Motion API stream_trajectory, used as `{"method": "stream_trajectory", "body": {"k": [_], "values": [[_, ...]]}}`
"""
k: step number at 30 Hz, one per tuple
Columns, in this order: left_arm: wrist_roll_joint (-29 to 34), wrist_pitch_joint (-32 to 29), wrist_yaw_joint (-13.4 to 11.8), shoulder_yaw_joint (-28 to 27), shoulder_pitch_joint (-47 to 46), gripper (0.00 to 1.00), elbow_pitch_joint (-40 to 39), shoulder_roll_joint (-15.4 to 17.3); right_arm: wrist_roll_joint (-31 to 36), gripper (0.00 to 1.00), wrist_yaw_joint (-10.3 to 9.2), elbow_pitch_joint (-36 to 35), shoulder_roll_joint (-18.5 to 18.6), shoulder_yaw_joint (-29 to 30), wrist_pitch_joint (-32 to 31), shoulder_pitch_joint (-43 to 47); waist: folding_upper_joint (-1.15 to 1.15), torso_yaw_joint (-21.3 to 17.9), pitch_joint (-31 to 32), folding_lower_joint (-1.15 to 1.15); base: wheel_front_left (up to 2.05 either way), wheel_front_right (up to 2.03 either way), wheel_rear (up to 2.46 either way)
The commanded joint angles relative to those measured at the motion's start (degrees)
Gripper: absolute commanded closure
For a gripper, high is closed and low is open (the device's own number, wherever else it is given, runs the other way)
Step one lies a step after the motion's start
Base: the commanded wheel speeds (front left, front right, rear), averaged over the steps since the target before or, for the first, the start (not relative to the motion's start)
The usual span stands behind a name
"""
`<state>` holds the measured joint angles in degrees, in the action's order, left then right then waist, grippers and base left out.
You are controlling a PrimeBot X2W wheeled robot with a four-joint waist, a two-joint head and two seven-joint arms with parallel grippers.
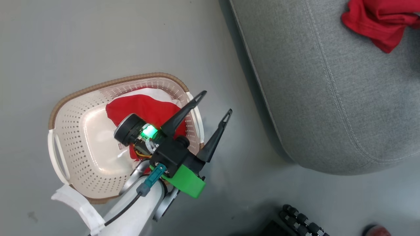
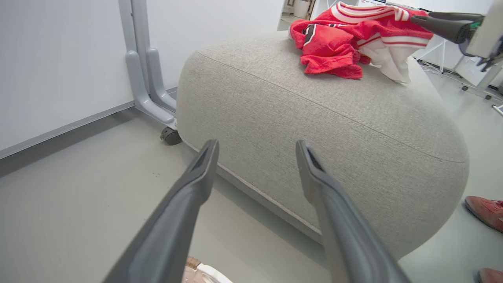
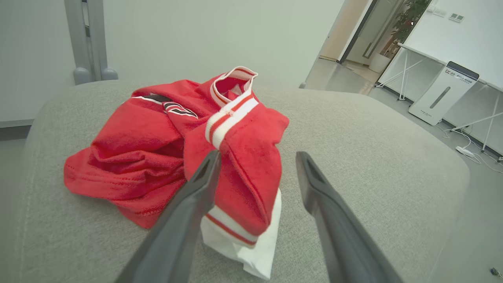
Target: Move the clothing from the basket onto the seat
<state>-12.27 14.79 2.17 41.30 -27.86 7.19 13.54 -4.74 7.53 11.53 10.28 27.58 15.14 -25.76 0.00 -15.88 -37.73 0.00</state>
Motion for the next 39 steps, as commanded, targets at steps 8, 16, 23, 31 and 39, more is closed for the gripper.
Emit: {"method": "stream_trajectory", "body": {"k": [8, 16, 23, 31, 39], "values": [[-3.6, 0.4, -4.8, -9.4, 8.4, 0.0, -0.9, -7.2, 4.4, 0.0, -0.08, -12.0, -5.2, -2.9, 0.0, 15.3, 0.0, 6.0, 15.1, 0.0, 0.0, 0.0, 0.0], [-3.3, 0.4, -6.4, -18.6, 17.6, 0.0, 0.9, -10.2, 4.6, 0.0, -0.08, -13.4, -5.7, -15.8, 0.0, 24.0, 0.0, 12.1, 27.6, 0.0, 0.0, 0.0, 0.0], [0.7, 0.4, -7.5, -26.3, 26.8, 0.0, -2.6, -10.5, 4.4, 0.0, -0.08, -13.0, -5.0, -28.4, 0.0, 28.8, 0.0, 16.7, 36.9, 0.0, 0.0, 0.0, 0.0], [6.8, 0.4, -4.6, -31.6, 35.3, 0.0, -9.4, -10.5, 4.3, 0.0, -0.08, -15.6, -6.0, -32.1, 0.0, 31.0, 0.0, 18.2, 41.1, 0.0, 0.0, 0.0, 0.0], [8.3, 0.4, -1.0, -33.6, 42.1, 0.0, -9.6, -10.6, 3.0, 0.0, -0.08, -15.7, -7.2, -27.9, 0.0, 35.4, 0.0, 18.4, 43.2, 0.0, 0.0, 0.0, 0.0]]}}
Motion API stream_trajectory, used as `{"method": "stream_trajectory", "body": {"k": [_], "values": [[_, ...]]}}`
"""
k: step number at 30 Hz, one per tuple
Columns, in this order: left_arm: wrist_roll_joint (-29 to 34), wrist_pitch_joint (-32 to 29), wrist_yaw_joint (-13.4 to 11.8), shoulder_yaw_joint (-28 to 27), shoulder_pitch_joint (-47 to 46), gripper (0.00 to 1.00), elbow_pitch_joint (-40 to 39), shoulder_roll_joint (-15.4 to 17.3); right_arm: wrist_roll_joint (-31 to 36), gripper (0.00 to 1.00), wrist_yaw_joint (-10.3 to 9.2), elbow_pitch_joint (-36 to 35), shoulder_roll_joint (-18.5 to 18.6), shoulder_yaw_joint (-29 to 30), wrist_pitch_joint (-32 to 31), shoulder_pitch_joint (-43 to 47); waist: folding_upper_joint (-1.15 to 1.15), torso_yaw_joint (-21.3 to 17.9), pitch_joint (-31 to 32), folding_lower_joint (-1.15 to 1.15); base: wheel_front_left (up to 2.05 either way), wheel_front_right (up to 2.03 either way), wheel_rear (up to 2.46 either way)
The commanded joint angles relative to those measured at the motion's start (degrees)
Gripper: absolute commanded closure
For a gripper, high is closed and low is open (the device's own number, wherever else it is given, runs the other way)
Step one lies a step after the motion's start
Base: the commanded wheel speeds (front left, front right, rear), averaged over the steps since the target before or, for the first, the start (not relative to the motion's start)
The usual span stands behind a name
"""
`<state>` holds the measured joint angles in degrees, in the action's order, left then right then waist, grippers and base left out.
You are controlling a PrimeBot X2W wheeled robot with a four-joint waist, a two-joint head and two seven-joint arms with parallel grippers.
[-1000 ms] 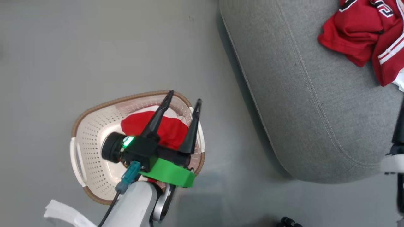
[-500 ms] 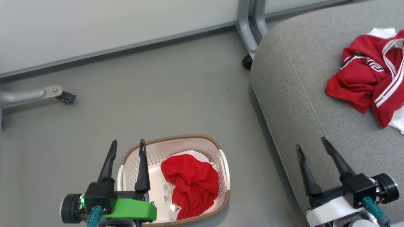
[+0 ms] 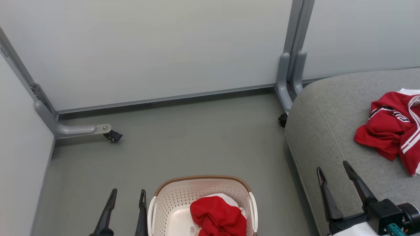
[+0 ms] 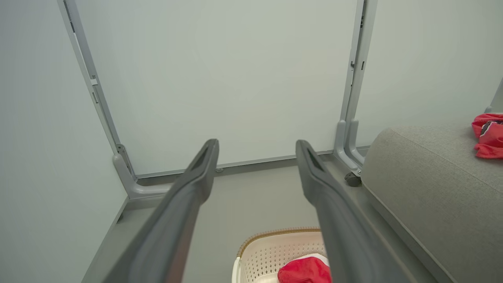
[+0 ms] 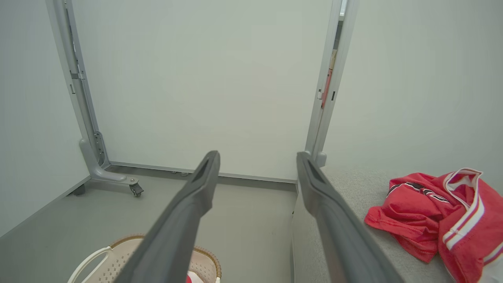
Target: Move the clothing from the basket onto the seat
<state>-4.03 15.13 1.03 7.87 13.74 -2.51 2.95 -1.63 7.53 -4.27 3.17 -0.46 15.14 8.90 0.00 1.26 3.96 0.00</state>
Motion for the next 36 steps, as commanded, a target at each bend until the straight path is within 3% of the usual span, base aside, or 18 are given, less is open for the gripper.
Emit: {"method": "stream_trajectory", "body": {"k": [1, 36], "values": [[-0.5, 0.0, 0.2, -0.6, 1.1, 0.0, 0.3, 0.0, 0.0, 0.0, -0.08, 0.4, -0.1, 0.5, 0.0, 1.6, 0.0, 1.3, 1.6, 0.0, 0.0, 0.0, 0.0], [0.0, 0.0, -0.1, 0.7, 1.0, 0.0, 3.2, 0.0, 0.4, 0.0, -0.08, 3.7, -0.2, -1.8, 0.0, 2.7, 0.0, 0.7, 1.4, 0.0, 0.0, 0.0, 0.0]]}}
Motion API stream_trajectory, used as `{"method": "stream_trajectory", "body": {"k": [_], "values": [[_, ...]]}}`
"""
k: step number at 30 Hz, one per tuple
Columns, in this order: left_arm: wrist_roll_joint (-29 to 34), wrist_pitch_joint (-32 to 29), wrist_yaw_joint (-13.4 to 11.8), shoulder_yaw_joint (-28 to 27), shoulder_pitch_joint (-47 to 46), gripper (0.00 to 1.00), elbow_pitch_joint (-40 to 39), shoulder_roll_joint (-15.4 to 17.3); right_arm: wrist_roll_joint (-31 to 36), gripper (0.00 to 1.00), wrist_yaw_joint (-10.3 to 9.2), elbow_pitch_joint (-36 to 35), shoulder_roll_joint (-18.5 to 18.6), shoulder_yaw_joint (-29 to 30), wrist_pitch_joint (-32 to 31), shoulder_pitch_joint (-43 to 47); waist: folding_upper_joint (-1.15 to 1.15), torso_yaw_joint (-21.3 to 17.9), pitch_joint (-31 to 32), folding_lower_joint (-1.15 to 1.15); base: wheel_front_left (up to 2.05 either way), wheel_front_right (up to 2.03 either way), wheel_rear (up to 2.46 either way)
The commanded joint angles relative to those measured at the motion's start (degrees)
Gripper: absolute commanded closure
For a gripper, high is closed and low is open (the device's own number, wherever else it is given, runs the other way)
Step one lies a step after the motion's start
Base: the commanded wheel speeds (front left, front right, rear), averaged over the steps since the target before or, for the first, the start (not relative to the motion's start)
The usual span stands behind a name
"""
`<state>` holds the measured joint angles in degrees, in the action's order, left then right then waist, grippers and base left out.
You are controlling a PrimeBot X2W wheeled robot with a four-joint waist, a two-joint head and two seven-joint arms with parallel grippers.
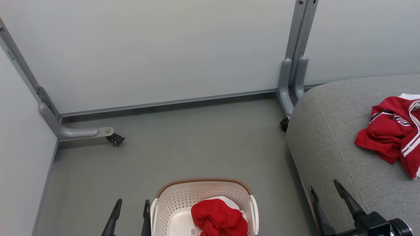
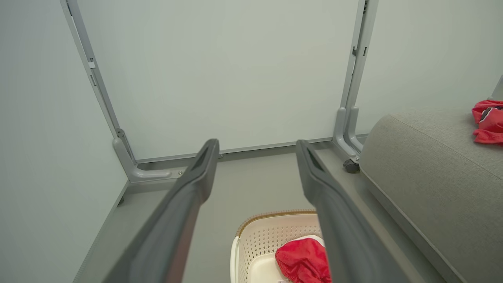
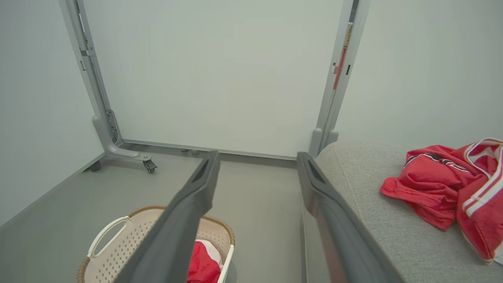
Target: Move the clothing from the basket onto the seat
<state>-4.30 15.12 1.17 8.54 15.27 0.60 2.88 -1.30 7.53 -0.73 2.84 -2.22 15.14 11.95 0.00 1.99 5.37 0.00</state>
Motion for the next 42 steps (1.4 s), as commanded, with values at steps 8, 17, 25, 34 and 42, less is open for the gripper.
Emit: {"method": "stream_trajectory", "body": {"k": [8, 17, 25, 34, 42], "values": [[-0.4, 0.0, 0.8, 1.1, -1.0, 0.0, 0.2, 0.0, 1.0, 0.0, -0.08, 0.2, 0.1, -0.1, 0.0, -0.6, 0.0, -0.7, -1.6, 0.0, 0.0, 0.0, 0.0], [1.1, 0.0, 2.1, 3.2, -5.6, 0.0, 0.7, 0.0, 1.8, 0.0, -0.08, -1.1, 2.4, -1.1, 0.0, -4.8, 0.0, -3.2, -10.8, 0.0, 0.0, 0.0, 0.0], [3.9, 0.0, 4.3, 5.8, -18.1, 0.0, 5.9, 0.5, 2.6, 0.0, -0.08, -2.5, 4.1, -0.4, 0.0, -13.9, 0.0, -5.3, -26.1, 0.0, 0.0, 0.0, 0.0], [10.7, 0.1, 6.0, 17.1, -38.7, 0.0, 26.9, 5.0, 3.4, 0.0, -0.08, -4.3, 4.8, -1.6, 0.0, -21.5, 0.0, -6.8, -40.0, 0.0, 0.0, 0.0, 0.0], [10.1, 0.0, 6.3, 24.4, -54.8, 0.0, 49.1, 3.5, 3.8, 0.0, -0.08, -6.0, 5.9, -1.7, 0.0, -26.6, 0.0, -8.1, -49.8, 0.0, 0.0, 0.0, 0.0]]}}
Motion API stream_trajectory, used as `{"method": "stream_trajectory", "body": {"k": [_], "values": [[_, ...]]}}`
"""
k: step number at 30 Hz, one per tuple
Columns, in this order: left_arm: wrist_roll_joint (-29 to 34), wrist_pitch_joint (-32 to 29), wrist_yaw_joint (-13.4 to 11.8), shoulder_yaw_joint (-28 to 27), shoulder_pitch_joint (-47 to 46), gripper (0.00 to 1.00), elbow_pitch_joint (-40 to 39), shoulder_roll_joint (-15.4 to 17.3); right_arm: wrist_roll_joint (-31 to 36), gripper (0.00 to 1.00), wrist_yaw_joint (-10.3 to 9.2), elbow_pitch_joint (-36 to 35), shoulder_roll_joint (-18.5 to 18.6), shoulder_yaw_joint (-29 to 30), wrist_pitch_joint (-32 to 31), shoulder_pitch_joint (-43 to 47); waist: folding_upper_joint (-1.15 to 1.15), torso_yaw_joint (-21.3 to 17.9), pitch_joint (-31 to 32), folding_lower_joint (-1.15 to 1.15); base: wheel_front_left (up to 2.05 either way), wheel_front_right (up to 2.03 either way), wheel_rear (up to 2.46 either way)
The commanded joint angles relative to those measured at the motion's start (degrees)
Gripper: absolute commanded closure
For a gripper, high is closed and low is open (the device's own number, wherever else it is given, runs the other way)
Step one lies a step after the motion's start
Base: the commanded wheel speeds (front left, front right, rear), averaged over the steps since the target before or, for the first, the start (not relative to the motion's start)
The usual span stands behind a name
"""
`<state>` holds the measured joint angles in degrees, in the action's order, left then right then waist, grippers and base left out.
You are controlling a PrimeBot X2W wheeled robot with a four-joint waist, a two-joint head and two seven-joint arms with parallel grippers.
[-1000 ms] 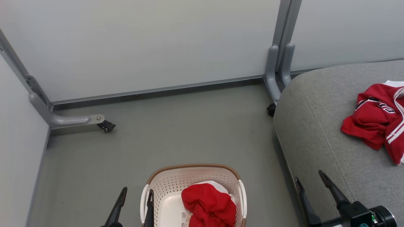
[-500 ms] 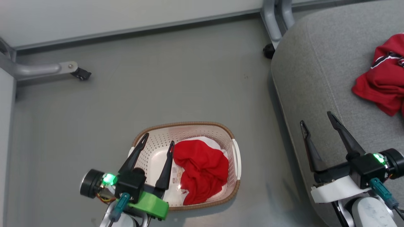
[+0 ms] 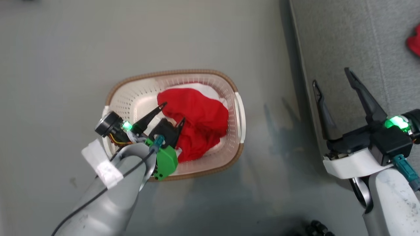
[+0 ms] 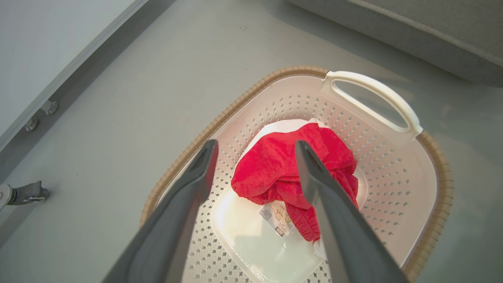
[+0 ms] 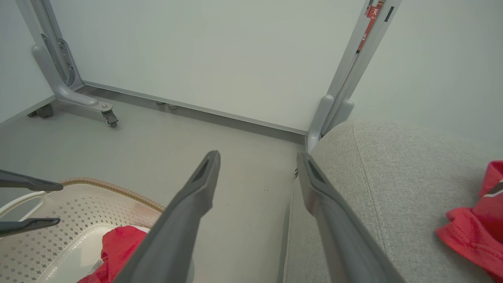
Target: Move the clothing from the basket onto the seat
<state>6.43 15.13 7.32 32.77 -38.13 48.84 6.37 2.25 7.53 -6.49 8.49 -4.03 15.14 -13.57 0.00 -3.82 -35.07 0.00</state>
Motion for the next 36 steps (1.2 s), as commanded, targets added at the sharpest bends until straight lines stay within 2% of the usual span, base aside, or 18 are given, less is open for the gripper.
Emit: {"method": "stream_trajectory", "body": {"k": [1, 6, 14, 19, 23, 29, 34, 35, 36], "values": [[-1.3, 0.0, 0.2, 0.8, -2.8, 0.0, 3.4, -0.4, 0.3, 0.0, -0.08, -0.3, 0.4, 0.2, 0.0, -1.3, 0.0, -2.4, -10.3, 0.0, 0.0, 0.0, 0.0], [-5.1, 0.0, 0.2, 4.7, -8.7, 0.0, 13.4, -2.1, -1.0, 0.0, -0.08, -1.3, 0.0, 0.3, 0.0, -2.6, 0.0, -2.8, -14.1, 0.0, 0.0, 0.0, 0.0], [-12.8, -0.8, 0.2, 8.0, -13.8, 0.0, 21.5, -3.1, -1.8, 0.0, -0.08, -2.4, -0.8, -1.3, 0.0, -4.0, 0.0, -4.8, -19.1, 0.0, 0.0, 0.0, 0.0], [-18.1, -3.8, 0.2, 9.5, -15.9, 0.0, 22.9, -3.2, -2.0, 0.0, -0.08, -1.9, -1.4, -2.4, 0.0, -4.6, 0.0, -5.8, -20.9, 0.0, 0.0, 0.0, 0.0], [-20.8, -5.8, 0.2, 11.3, -17.9, 0.0, 23.6, -1.8, -2.8, 0.0, -0.08, -2.1, -1.7, -3.7, 0.0, -5.5, 0.0, -6.8, -22.6, 0.0, 0.0, 0.0, 0.0], [-22.2, -8.7, 0.2, 12.4, -20.8, 0.0, 24.5, -0.2, -3.4, 0.0, -0.08, -3.0, -1.8, -4.7, 0.0, -6.8, 0.0, -7.5, -25.0, 0.0, 0.0, 0.0, 0.0], [-21.9, -10.9, -0.9, 13.0, -22.3, 0.0, 24.8, -0.1, -3.8, 0.0, -0.08, -3.2, -1.6, -5.2, 0.0, -7.4, 0.0, -7.6, -26.9, 0.0, 0.0, 0.0, 0.0], [-21.9, -11.5, -1.1, 13.0, -22.3, 0.39, 24.8, -0.1, -3.7, 0.0, -0.08, -3.1, -1.6, -5.3, 0.0, -7.4, 0.0, -7.5, -27.1, 0.0, 0.0, 0.0, 0.0], [-22.2, -12.2, -1.1, 13.0, -22.4, 1.0, 24.9, 0.0, -3.6, 0.0, -0.08, -3.0, -1.6, -5.4, 0.0, -7.6, 0.0, -7.5, -27.3, 0.0, 0.0, 0.0, 0.0]]}}
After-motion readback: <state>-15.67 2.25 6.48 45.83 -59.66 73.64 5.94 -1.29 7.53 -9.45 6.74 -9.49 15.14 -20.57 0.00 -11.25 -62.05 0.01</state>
